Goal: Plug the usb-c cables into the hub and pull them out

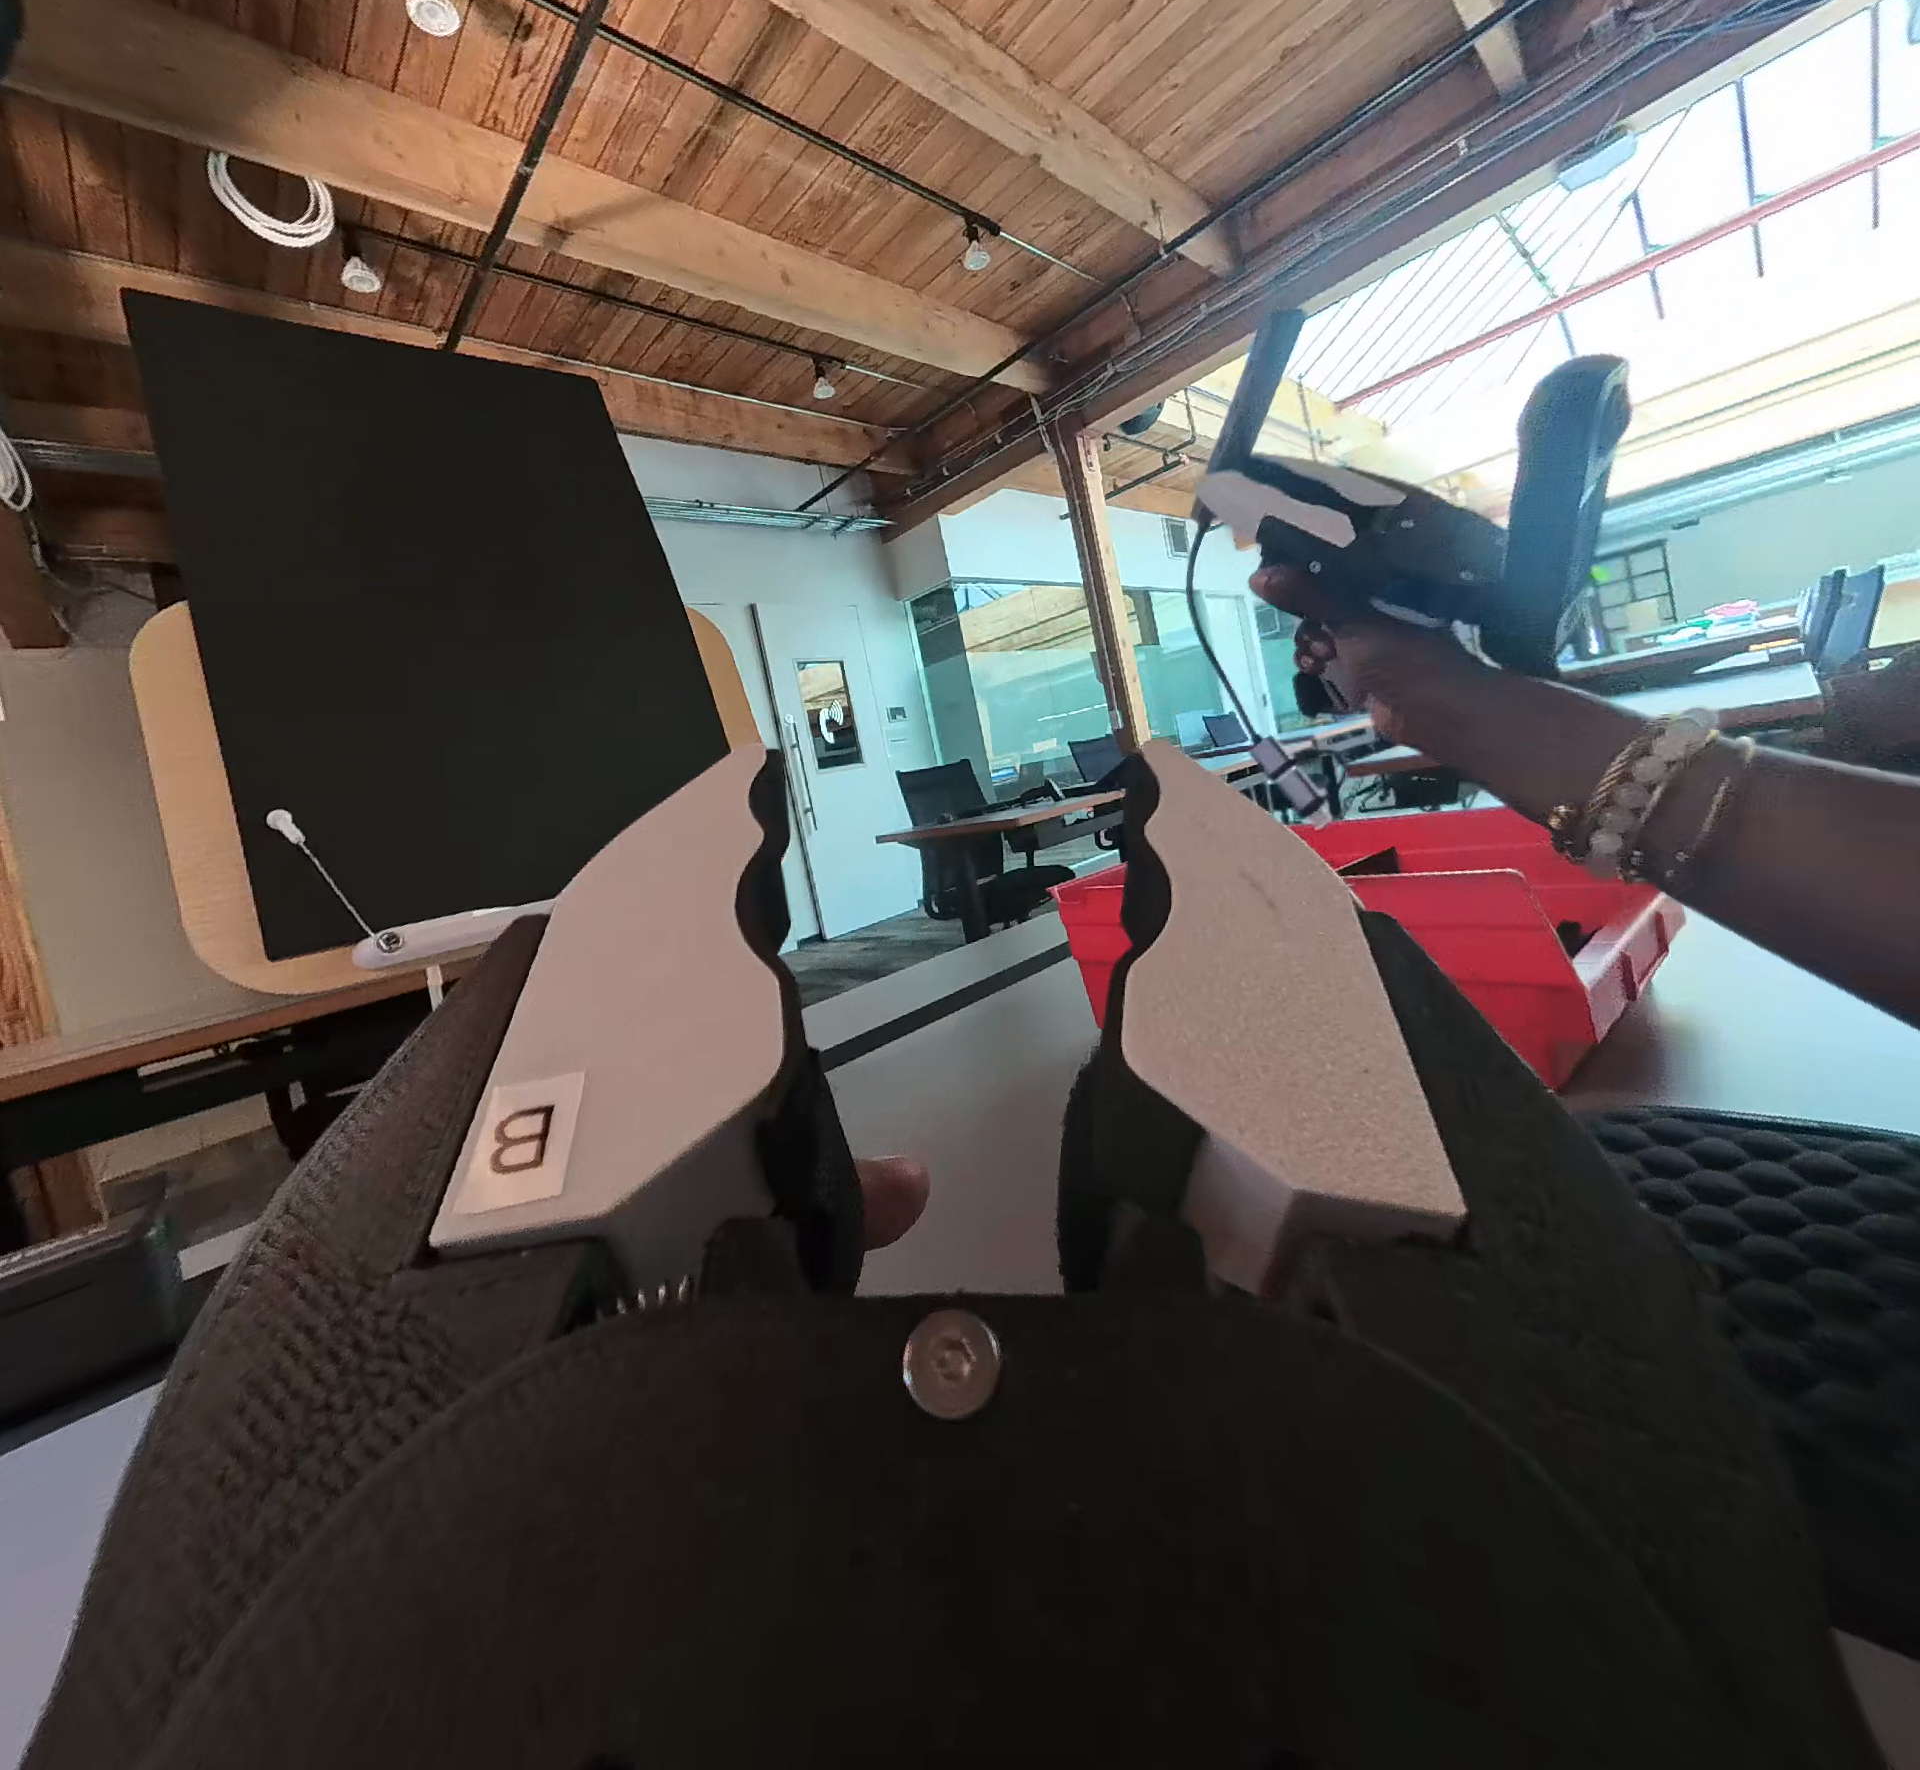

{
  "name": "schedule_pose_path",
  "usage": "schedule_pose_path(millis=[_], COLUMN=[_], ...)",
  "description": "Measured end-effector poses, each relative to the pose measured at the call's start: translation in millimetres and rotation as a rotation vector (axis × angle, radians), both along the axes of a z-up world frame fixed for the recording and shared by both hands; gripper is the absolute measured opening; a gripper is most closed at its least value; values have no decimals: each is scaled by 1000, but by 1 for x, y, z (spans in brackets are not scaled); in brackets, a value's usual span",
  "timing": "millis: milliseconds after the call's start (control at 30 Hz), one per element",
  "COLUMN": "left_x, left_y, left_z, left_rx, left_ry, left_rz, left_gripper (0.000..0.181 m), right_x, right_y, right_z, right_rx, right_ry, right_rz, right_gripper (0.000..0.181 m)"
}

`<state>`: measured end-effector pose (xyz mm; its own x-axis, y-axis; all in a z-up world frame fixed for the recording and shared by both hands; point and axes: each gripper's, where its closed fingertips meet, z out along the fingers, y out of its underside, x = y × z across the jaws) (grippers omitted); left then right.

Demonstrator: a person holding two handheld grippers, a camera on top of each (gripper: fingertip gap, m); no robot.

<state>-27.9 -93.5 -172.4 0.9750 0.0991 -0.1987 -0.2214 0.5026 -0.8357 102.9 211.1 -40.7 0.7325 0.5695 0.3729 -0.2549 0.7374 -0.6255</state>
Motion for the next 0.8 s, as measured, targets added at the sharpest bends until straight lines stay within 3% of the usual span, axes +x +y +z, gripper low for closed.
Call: schedule_pose_path(millis=[167, 367, 500, 633, 700, 800], left_x=[-2, -4, -5, -7, -7, -8], left_y=[2, 4, 6, 8, 8, 8], left_z=[-2, -5, -7, -10, -11, -11], left_rx=[-15, -31, -48, -67, -70, -73], left_ry=[-10, -29, -44, -57, -57, -57], left_rz=[4, -5, -11, -10, -9, -2], left_gripper=[59, 57, 56, 55, 55, 55], right_x=[-13, -32, -26, -6, 0, 7], right_y=[44, 90, 109, 112, 110, 107], right_z=[-28, -109, -178, -230, -244, -243], right_rx=[-8, -264, -540, -661, -726, -836], right_ry=[-61, -373, -701, -1026, -1094, -1061], right_rz=[-36, -105, -152, -277, -292, -288], right_gripper=[22, 22, 18, 13, 19, 40])
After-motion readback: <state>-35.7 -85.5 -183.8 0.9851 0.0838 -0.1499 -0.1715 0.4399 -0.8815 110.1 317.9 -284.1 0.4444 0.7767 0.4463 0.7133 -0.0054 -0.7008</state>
